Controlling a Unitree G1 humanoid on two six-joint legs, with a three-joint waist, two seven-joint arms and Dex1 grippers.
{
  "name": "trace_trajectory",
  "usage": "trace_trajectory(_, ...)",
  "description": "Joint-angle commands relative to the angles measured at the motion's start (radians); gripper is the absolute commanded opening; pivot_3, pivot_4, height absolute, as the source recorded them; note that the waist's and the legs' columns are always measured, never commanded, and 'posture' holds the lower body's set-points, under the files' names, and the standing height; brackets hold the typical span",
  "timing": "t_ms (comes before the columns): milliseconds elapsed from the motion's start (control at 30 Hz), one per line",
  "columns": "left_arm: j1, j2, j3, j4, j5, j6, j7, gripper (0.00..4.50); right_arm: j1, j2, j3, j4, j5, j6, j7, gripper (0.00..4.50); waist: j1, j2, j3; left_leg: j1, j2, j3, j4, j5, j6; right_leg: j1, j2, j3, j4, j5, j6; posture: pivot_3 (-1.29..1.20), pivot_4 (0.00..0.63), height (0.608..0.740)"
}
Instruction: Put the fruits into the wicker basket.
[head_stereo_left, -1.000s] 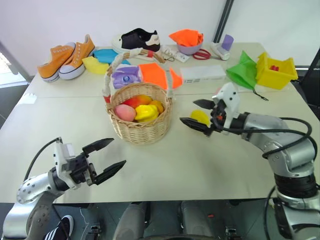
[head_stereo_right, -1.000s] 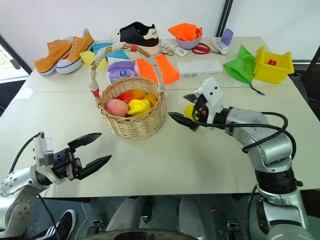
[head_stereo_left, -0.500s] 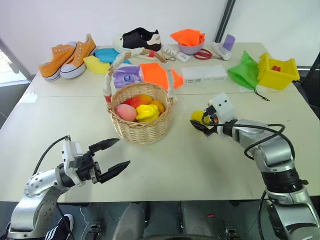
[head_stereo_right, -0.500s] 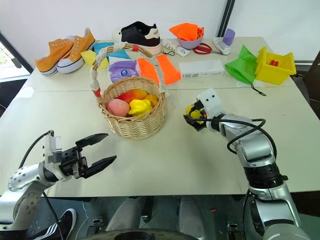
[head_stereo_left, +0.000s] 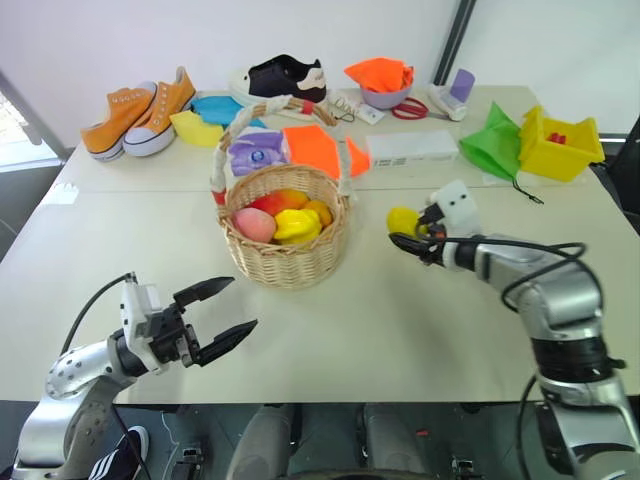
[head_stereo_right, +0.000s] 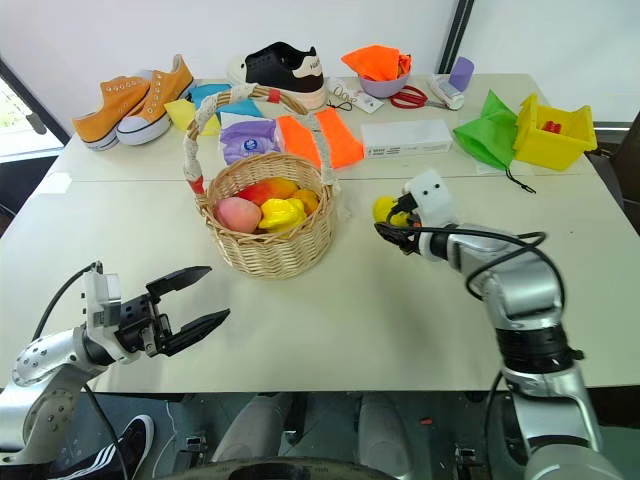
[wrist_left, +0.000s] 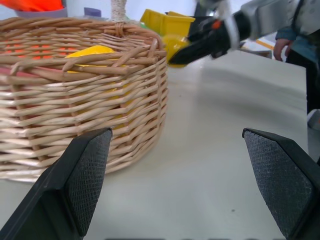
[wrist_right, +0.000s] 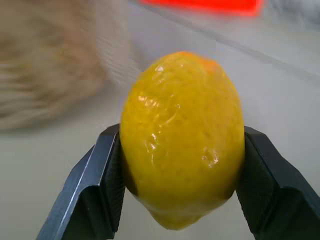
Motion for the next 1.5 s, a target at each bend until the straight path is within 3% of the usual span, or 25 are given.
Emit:
trace_trajectory(33, 0.002, 0.007, 0.033, -0.022, -0.012, -0.016, -0.002, 4.50, -0.045, -0.025, -0.083, -0.141, 0.171, 0.056, 0.093, 2.74, -0.002, -0.001, 0.000, 0.000, 0.000, 0.000, 0.000, 0.000, 0.000, 0.001, 0.000, 0.000, 0.000, 0.000, 0.000, 0.00, 0.150, 0.740)
trace_trajectory(167, -0.022, -0.001, 0.033, -0.002, 0.008, -0.031, 0.012, 4.50, -0.164, 0.082, -0.028, -0.154, 0.224, 0.074, 0.037, 2.74, -0.015, -0.001, 0.000, 0.002, 0.002, 0.000, 0.000, -0.001, -0.001, 0.001, 0.001, 0.000, 0.000, 0.000, -0.001, 0.00, 0.150, 0.740)
trace_trajectory(300, -0.071, 0.002, 0.075, 0.034, 0.003, -0.036, 0.052, 4.50, -0.225, 0.298, 0.110, -0.089, 0.193, 0.012, -0.040, 2.74, -0.008, -0.001, -0.001, 0.002, 0.003, 0.000, 0.000, 0.000, 0.000, -0.002, 0.001, -0.001, 0.000, 0.000, -0.001, 0.00, 0.150, 0.740)
trace_trajectory(600, -0.056, -0.022, 0.061, 0.020, 0.014, -0.037, 0.077, 4.50, -0.337, 0.462, 0.251, 0.140, 0.027, -0.163, -0.101, 2.74, -0.007, -0.001, -0.001, 0.001, -0.001, 0.000, 0.000, -0.001, -0.002, -0.006, -0.001, 0.000, 0.002, 0.002, 0.002, 0.00, 0.150, 0.740)
trace_trajectory(633, -0.049, -0.027, 0.057, 0.016, 0.018, -0.043, 0.078, 4.50, -0.339, 0.475, 0.263, 0.167, 0.003, -0.187, -0.108, 3.07, -0.009, -0.001, -0.001, 0.001, 0.000, 0.001, 0.000, -0.001, -0.002, -0.006, -0.001, 0.000, 0.002, 0.002, 0.002, 0.00, 0.150, 0.740)
trace_trajectory(733, -0.040, -0.040, 0.053, 0.009, 0.021, -0.040, 0.092, 4.50, -0.331, 0.491, 0.273, 0.190, -0.017, -0.219, -0.104, 4.28, -0.010, -0.001, -0.001, 0.001, 0.000, 0.000, -0.001, -0.001, -0.002, -0.007, 0.000, 0.000, 0.003, 0.002, 0.003, 0.00, 0.150, 0.740)
trace_trajectory(767, -0.033, -0.039, 0.052, 0.003, 0.013, -0.028, 0.091, 4.50, -0.326, 0.494, 0.264, 0.189, -0.021, -0.218, -0.115, 4.46, -0.010, -0.001, -0.001, 0.001, 0.000, 0.000, -0.001, -0.001, -0.002, -0.007, 0.000, 0.000, 0.003, 0.002, 0.003, 0.00, 0.150, 0.740)
trace_trajectory(867, -0.014, -0.030, 0.051, -0.014, -0.021, 0.007, 0.076, 4.50, -0.304, 0.455, 0.214, 0.164, -0.024, -0.228, -0.115, 4.46, -0.009, -0.001, -0.001, 0.001, 0.000, 0.000, -0.001, -0.001, -0.002, -0.007, 0.000, 0.000, 0.003, 0.002, 0.003, 0.00, 0.150, 0.740)
trace_trajectory(1133, -0.015, -0.019, 0.057, -0.031, -0.039, 0.037, 0.077, 4.50, -0.092, 0.136, 0.029, -0.108, 0.136, -0.063, 0.023, 4.46, -0.001, -0.002, -0.001, 0.000, -0.002, 0.000, -0.001, -0.001, -0.002, -0.006, -0.002, -0.001, 0.001, 0.001, 0.000, 0.00, 0.150, 0.740)
trace_trajectory(1200, -0.031, -0.019, 0.052, -0.022, -0.037, 0.042, 0.079, 4.50, -0.045, 0.099, 0.007, -0.114, 0.130, -0.062, 0.009, 4.46, -0.007, -0.002, -0.001, 0.001, -0.001, 0.000, -0.001, -0.001, -0.001, -0.004, -0.002, -0.001, 0.001, 0.001, -0.001, 0.00, 0.150, 0.740)
trace_trajectory(1267, -0.048, -0.017, 0.043, -0.011, -0.039, 0.054, 0.076, 4.50, -0.034, 0.110, 0.005, -0.080, 0.095, -0.081, -0.041, 4.46, -0.013, -0.001, -0.001, 0.001, 0.001, 0.001, -0.001, 0.000, -0.001, -0.002, 0.000, 0.000, 0.002, 0.001, -0.001, 0.00, 0.150, 0.740)
trace_trajectory(1367, -0.077, -0.015, 0.034, 0.007, -0.032, 0.059, 0.072, 4.50, -0.113, 0.240, 0.001, 0.017, 0.035, -0.151, -0.188, 4.46, -0.020, -0.001, -0.001, 0.002, 0.004, 0.001, -0.001, 0.000, -0.001, -0.002, 0.002, 0.000, 0.002, 0.001, -0.002, 0.00, 0.150, 0.740)
trace_trajectory(1500, -0.104, -0.010, 0.037, 0.011, -0.033, 0.072, 0.075, 4.50, -0.176, 0.363, 0.055, 0.073, -0.018, -0.220, -0.254, 4.46, -0.013, -0.001, 0.000, 0.001, 0.004, 0.001, -0.001, 0.000, -0.001, -0.006, 0.002, 0.000, 0.002, 0.001, -0.002, 0.00, 0.150, 0.740)
